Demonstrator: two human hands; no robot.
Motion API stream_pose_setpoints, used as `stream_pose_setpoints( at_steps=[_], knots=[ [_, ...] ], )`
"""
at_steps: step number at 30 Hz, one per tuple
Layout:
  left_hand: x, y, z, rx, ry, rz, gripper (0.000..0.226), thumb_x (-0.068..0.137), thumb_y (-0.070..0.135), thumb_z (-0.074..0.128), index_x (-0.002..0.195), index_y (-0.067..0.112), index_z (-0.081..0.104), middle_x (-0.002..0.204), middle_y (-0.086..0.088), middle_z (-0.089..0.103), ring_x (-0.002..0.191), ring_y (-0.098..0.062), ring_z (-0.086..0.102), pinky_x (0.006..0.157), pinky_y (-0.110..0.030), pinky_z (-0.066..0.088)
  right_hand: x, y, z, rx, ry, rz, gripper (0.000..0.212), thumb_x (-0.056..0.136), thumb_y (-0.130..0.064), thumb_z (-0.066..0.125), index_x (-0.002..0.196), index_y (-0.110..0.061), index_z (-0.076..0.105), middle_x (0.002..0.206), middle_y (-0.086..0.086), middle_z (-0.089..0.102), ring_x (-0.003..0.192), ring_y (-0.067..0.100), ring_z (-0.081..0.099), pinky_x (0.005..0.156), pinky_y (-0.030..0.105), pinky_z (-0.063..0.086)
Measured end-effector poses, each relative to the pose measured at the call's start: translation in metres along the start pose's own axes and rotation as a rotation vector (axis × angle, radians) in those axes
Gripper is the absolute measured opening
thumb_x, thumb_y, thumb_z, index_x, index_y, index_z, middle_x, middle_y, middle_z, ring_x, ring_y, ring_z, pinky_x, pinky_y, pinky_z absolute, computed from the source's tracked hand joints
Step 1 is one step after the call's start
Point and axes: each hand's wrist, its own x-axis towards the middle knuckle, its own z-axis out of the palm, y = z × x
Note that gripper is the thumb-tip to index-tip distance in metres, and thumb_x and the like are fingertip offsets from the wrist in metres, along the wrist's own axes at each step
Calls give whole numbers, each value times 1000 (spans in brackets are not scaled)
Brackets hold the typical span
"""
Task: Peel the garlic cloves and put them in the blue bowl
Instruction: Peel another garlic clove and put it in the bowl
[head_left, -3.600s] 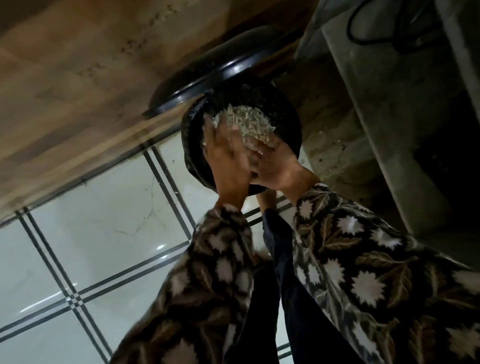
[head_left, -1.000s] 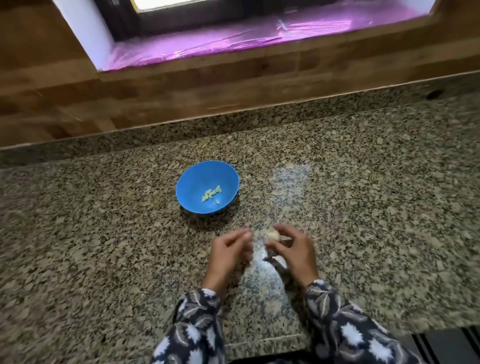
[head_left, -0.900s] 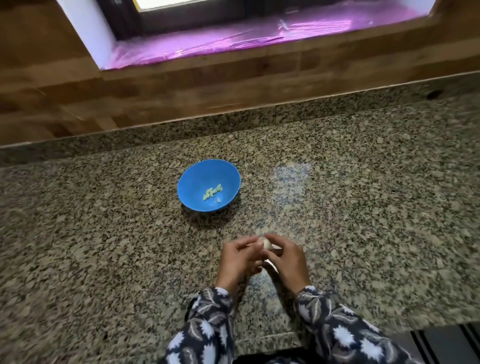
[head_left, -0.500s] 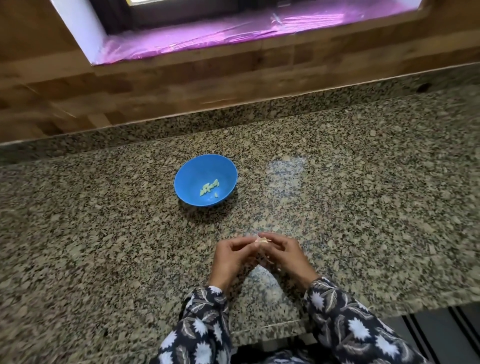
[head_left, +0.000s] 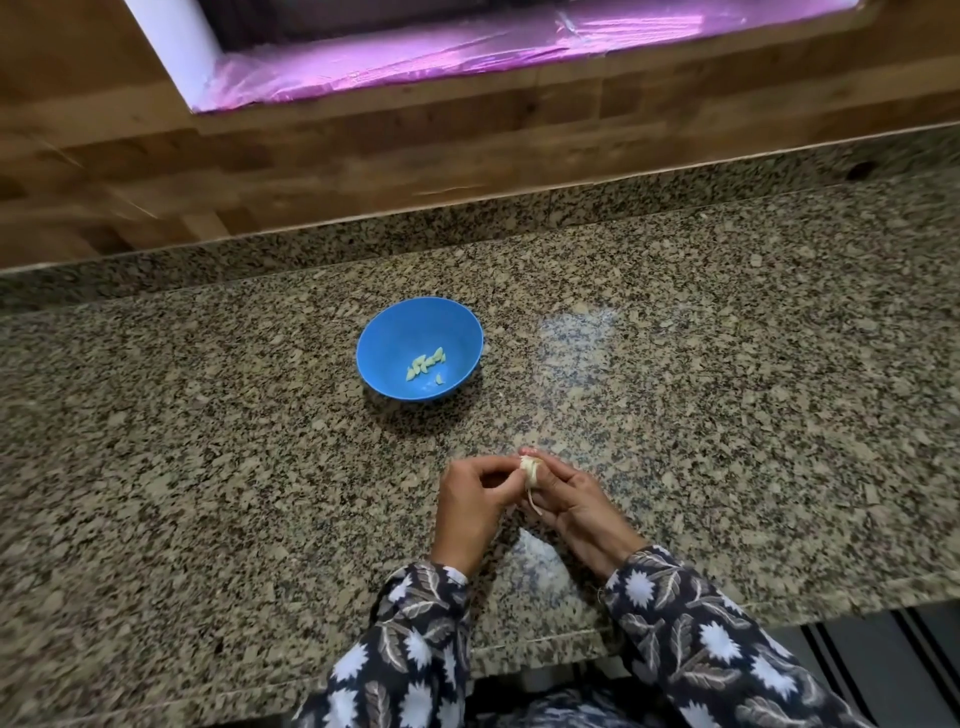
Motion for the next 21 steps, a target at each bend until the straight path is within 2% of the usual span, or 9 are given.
stream_pose_setpoints(
  at_steps=[4, 6, 9, 11, 13, 15, 17, 19, 21],
  knots=[
    [-1, -2, 10, 212, 63, 33, 7, 83, 19, 69, 85, 13, 69, 75, 4, 68, 69, -10, 65, 63, -24, 57, 0, 2, 2, 22, -2, -12, 28, 87, -1, 52, 113, -5, 59, 108, 16, 67, 95, 22, 67, 80, 30, 56],
    [3, -3, 9, -17, 111, -121, 3, 83, 12, 68, 83, 9, 69, 77, -6, 71, 70, -21, 69, 65, -33, 59, 1, 1, 1, -43, 23, -71, 30, 83, 0, 57, 112, -5, 60, 108, 16, 67, 93, 24, 67, 80, 32, 56],
    [6, -8, -6, -341, 95, -338, 9, 84, 6, 66, 91, 2, 68, 79, -15, 72, 67, -24, 68, 62, -29, 59, 6, -8, -13, -684, 249, -357, 34, 82, -8, 64, 115, -17, 59, 112, 4, 65, 94, 18, 65, 80, 27, 55],
    [8, -23, -17, -151, 64, -333, 17, 81, 8, 69, 96, 0, 70, 79, -11, 72, 66, -21, 66, 64, -31, 58, 6, -16, -27, -1105, 414, -495, 40, 83, -12, 63, 121, -18, 54, 103, -2, 65, 79, 11, 64, 64, 15, 54],
    [11, -32, -22, 64, 50, -295, 17, 78, 11, 73, 94, 6, 73, 84, -5, 73, 75, -18, 68, 74, -34, 58, 4, -21, -38, -1309, 465, -521, 37, 84, -13, 62, 120, -16, 56, 96, 4, 69, 69, 7, 60, 53, 5, 44],
    [13, -33, -22, 142, 20, -283, 14, 76, 13, 75, 90, 11, 74, 87, -2, 73, 82, -17, 68, 80, -33, 56, 3, -20, -46, -1391, 460, -490, 36, 85, -13, 62, 120, -15, 57, 105, 7, 67, 85, 12, 62, 71, 5, 44],
    [17, -30, -20, 155, -13, -318, 12, 76, 11, 75, 88, 10, 74, 83, -4, 73, 79, -18, 68, 76, -31, 56, 4, -15, -49, -1499, 455, -476, 46, 84, -20, 63, 128, -18, 50, 130, 3, 53, 123, 21, 48, 108, 27, 30],
    [21, -25, -21, 143, -55, -367, 8, 76, 7, 74, 84, 5, 73, 76, -8, 73, 71, -20, 69, 68, -30, 58, 3, -7, -44, -1608, 467, -560, 53, 87, -28, 58, 135, -19, 39, 143, 1, 34, 138, 21, 26, 114, 34, 6],
    [25, -21, -23, 128, -96, -385, 4, 77, 3, 73, 80, 4, 71, 75, -11, 72, 68, -21, 68, 64, -28, 58, 2, 7, -32, -1651, 386, -669, 47, 93, -29, 48, 138, -20, 35, 147, 0, 29, 139, 19, 23, 114, 34, 8]
  ],
)
